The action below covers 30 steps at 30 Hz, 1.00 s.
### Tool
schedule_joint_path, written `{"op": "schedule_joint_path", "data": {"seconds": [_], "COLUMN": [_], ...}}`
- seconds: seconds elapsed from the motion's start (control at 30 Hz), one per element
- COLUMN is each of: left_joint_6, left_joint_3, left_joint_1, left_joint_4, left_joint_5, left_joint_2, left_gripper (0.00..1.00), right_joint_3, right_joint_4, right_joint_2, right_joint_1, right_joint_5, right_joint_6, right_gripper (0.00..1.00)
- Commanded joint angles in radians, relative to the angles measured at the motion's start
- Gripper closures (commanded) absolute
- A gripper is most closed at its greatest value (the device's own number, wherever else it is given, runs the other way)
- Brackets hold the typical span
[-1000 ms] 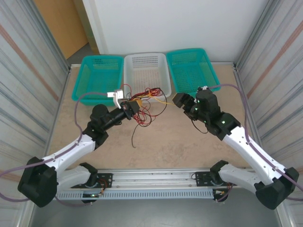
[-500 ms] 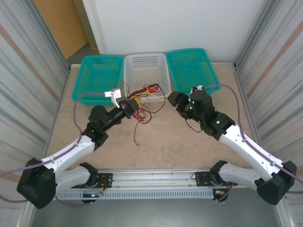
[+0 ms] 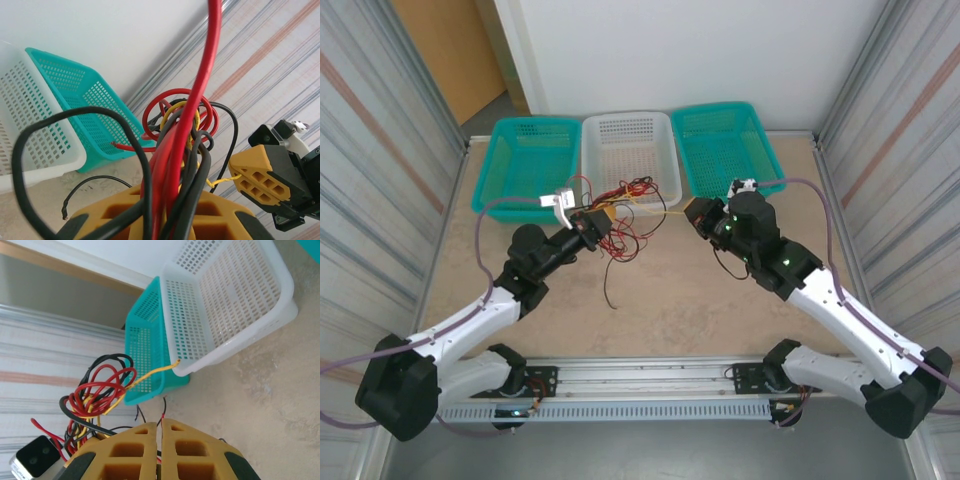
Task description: Untangle the cables
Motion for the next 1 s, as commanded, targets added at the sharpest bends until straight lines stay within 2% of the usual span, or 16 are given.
{"op": "schedule_joint_path", "data": {"seconds": [0.0,0.1,0.23,0.33,0.43,0.57,0.77,0.87,0.97], "left_joint_6": [0.014,-0.017,-0.144,-0.186,-0.212,-0.217,-0.256,-0.247,-0.217], "left_joint_3": [0.015,0.023,0.031,0.071,0.079,0.041,-0.020,-0.027,-0.028], "left_joint_1": [-0.007,0.007,0.056,0.056,0.054,0.080,0.173,0.190,0.189], "left_joint_4": [0.042,0.045,0.184,0.219,0.227,0.146,0.029,-0.020,-0.054], "left_joint_5": [-0.034,-0.072,-0.081,-0.072,-0.070,-0.080,-0.027,0.016,0.059], "left_joint_2": [-0.031,-0.023,0.011,0.030,0.028,-0.042,-0.130,-0.128,-0.110], "left_gripper": [1.00,1.00,1.00,1.00,1.00,1.00,1.00,1.00,1.00], "right_joint_3": [-0.015,-0.036,-0.146,-0.253,-0.304,-0.255,-0.191,-0.186,-0.147], "right_joint_4": [0.031,-0.019,-0.121,-0.129,-0.147,-0.271,-0.344,-0.298,-0.293], "right_joint_2": [-0.010,-0.039,-0.041,-0.024,-0.041,-0.077,-0.113,-0.133,-0.158], "right_joint_1": [0.013,0.046,0.023,-0.092,-0.217,-0.408,-0.672,-0.736,-0.733], "right_joint_5": [-0.017,0.019,0.068,0.010,0.011,0.044,-0.005,-0.085,-0.129], "right_joint_6": [-0.037,-0.087,-0.100,-0.084,-0.105,-0.160,-0.222,-0.244,-0.275], "right_gripper": [1.00,1.00,1.00,1.00,1.00,1.00,1.00,1.00,1.00]}}
